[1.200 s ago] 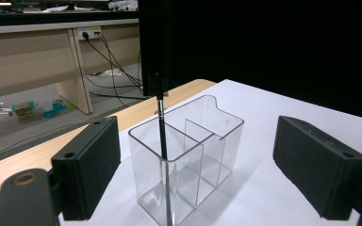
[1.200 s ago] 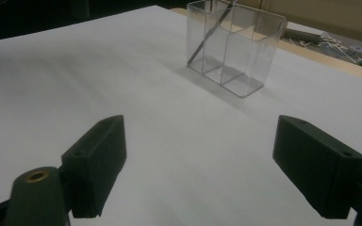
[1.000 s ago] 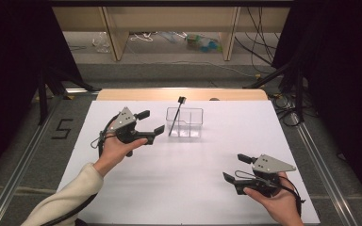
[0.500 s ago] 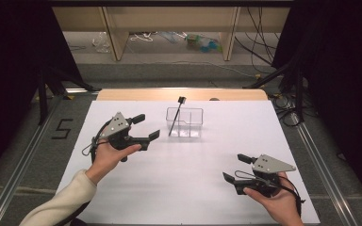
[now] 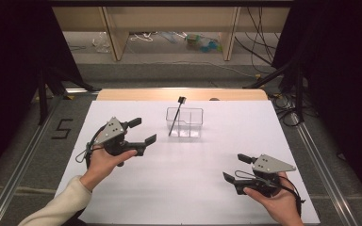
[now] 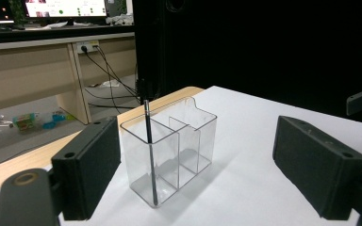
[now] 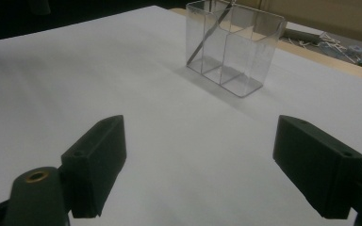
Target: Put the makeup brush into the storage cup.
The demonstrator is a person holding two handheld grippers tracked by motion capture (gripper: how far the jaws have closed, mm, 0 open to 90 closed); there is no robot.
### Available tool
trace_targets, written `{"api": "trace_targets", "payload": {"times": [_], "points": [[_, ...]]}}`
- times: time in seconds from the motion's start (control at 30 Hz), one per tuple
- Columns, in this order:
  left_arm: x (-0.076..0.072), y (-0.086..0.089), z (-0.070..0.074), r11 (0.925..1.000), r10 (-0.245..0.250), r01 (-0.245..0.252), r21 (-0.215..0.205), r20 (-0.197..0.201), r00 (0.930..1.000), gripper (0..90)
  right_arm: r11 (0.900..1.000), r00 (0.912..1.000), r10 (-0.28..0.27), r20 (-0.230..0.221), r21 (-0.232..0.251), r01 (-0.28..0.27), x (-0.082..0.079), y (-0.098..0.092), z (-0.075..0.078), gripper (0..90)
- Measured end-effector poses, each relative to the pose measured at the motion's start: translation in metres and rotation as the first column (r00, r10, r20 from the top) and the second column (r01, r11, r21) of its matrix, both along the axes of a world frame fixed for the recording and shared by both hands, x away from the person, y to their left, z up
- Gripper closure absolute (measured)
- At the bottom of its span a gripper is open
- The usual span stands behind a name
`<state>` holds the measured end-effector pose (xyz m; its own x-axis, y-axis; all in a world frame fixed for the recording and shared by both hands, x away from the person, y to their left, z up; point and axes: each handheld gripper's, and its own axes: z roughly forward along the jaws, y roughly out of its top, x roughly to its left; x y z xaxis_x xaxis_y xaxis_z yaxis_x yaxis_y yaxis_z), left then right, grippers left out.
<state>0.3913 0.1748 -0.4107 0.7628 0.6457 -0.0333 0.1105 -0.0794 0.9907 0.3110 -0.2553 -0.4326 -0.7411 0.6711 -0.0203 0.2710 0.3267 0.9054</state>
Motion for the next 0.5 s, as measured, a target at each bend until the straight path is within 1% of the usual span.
{"api": "trace_targets", "payload": {"times": [0.1, 0.13, 0.17, 0.23, 0.3, 0.37, 0.4, 0.43, 0.5], "points": [[-0.005, 0.002, 0.000, 1.0000, 0.000, 0.000, -0.004, -0.001, 1.0000, 15.8, 1.000, 1.0000, 0.000, 0.000, 0.001, 0.000, 0.000, 0.000, 0.000, 19.0], [-0.006, 0.003, 0.000, 1.0000, -0.004, 0.004, 0.003, 0.007, 1.0000, 15.8, 1.000, 1.0000, 0.000, 0.000, 0.000, 0.000, 0.000, 0.000, 0.000, 19.0], [-0.008, 0.003, 0.001, 1.0000, -0.002, 0.002, -0.005, 0.003, 1.0000, 15.8, 1.000, 1.0000, 0.000, 0.002, 0.000, 0.000, 0.000, 0.000, 0.000, 19.0], [-0.010, 0.004, 0.002, 1.0000, -0.004, 0.004, -0.001, 0.011, 0.9999, 15.8, 1.000, 1.0000, -0.001, 0.002, 0.000, 0.001, 0.000, 0.000, 0.000, 19.0], [-0.013, 0.004, 0.002, 0.9999, -0.003, 0.003, -0.013, 0.010, 0.9999, 15.8, 1.000, 1.0000, -0.002, -0.003, 0.006, 0.002, 0.000, 0.000, 0.001, 19.0], [-0.015, 0.005, 0.002, 1.0000, -0.005, 0.005, -0.007, 0.013, 0.9999, 15.8, 1.000, 1.0000, -0.002, -0.002, 0.003, 0.002, 0.000, 0.000, 0.000, 19.0], [-0.016, 0.005, 0.002, 0.9999, -0.003, 0.003, -0.013, 0.010, 0.9999, 15.8, 1.000, 1.0000, -0.003, 0.001, 0.002, 0.003, 0.000, 0.000, 0.000, 19.0], [-0.017, 0.006, 0.002, 1.0000, -0.007, 0.007, -0.006, 0.015, 0.9999, 15.8, 1.000, 1.0000, -0.004, 0.003, 0.001, 0.004, 0.000, 0.000, 0.000, 19.0], [-0.019, 0.007, 0.001, 0.9999, -0.005, 0.005, -0.009, 0.011, 0.9999, 15.8, 1.000, 1.0000, -0.005, 0.008, 0.005, 0.005, 0.000, 0.000, 0.001, 19.0]]}}
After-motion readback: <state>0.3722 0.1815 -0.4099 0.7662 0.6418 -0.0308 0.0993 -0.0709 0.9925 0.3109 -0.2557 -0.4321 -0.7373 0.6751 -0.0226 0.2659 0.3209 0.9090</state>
